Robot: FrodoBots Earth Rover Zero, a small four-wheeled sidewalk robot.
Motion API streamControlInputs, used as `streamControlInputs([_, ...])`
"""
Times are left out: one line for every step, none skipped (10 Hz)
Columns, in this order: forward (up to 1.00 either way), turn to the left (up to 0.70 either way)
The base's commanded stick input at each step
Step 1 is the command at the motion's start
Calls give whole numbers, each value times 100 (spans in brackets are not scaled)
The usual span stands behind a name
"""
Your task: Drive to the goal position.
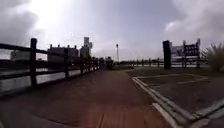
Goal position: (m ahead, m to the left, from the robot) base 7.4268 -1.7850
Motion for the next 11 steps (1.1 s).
streamControlInputs([89,0])
streamControlInputs([89,4])
streamControlInputs([89,24])
streamControlInputs([89,16])
streamControlInputs([89,0])
streamControlInputs([89,0])
streamControlInputs([89,0])
streamControlInputs([89,20])
streamControlInputs([89,34])
streamControlInputs([89,12])
streamControlInputs([89,0])
